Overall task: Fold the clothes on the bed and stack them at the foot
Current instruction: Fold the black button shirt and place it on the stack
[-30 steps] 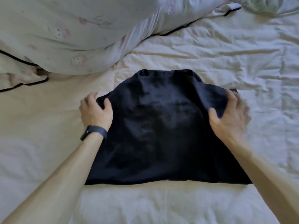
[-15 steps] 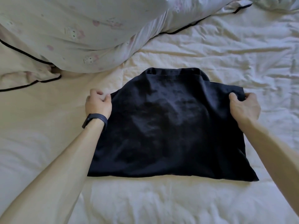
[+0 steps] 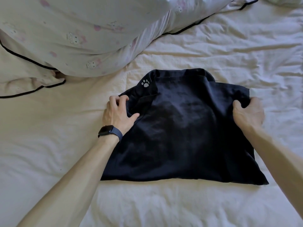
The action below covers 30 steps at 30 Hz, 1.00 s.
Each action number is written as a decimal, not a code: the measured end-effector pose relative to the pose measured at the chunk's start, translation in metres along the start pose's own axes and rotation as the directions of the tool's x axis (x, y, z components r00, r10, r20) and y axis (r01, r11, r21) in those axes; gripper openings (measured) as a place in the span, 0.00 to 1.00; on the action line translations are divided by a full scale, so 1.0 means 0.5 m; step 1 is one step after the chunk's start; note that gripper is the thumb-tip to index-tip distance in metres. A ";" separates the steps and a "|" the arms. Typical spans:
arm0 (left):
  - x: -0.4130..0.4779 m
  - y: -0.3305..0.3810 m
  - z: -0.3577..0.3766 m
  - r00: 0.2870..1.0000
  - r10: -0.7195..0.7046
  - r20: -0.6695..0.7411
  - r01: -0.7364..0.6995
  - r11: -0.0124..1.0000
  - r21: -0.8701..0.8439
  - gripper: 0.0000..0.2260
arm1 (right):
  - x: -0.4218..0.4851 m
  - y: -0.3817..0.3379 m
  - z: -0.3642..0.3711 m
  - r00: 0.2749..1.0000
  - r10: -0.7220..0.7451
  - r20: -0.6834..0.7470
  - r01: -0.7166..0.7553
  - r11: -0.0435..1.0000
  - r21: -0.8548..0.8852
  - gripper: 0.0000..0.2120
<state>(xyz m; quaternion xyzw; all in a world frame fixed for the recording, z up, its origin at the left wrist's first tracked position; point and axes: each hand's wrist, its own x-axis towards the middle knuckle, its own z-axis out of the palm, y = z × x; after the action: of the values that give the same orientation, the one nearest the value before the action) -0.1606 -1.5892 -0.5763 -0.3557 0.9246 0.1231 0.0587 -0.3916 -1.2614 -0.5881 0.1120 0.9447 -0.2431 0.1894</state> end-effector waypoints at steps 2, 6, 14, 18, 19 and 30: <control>-0.001 0.004 -0.001 0.998 0.062 0.022 -0.063 0.997 0.041 0.28 | 0.002 0.000 -0.001 1.000 -0.005 0.008 0.005 1.000 -0.005 0.13; 0.008 0.010 -0.006 0.995 0.045 0.090 -0.047 0.999 0.011 0.24 | 0.002 -0.001 -0.003 1.000 -0.005 0.028 0.006 1.000 -0.008 0.14; 0.036 0.011 -0.009 0.976 -0.128 0.175 0.171 0.951 -0.257 0.13 | 0.011 0.007 -0.009 0.998 0.026 0.058 -0.029 0.998 0.059 0.22; 0.046 0.003 0.000 0.965 -0.227 0.131 0.254 0.934 -0.251 0.16 | 0.022 0.013 -0.008 0.997 0.026 0.072 -0.031 0.997 0.072 0.22; 0.049 0.000 0.000 0.960 -0.235 0.155 0.267 0.934 -0.238 0.17 | 0.024 0.014 -0.008 0.997 0.023 0.072 -0.028 0.997 0.074 0.21; 0.105 -0.086 -0.062 0.804 -0.583 -0.116 0.449 0.724 -0.523 0.10 | 0.069 0.012 -0.029 0.993 0.006 -0.120 0.032 0.950 0.312 0.11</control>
<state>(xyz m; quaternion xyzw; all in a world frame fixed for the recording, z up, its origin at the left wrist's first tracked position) -0.1714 -1.6622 -0.5647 -0.6176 0.7273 0.2719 -0.1250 -0.4253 -1.2448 -0.5932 0.1489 0.9045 -0.3840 0.1107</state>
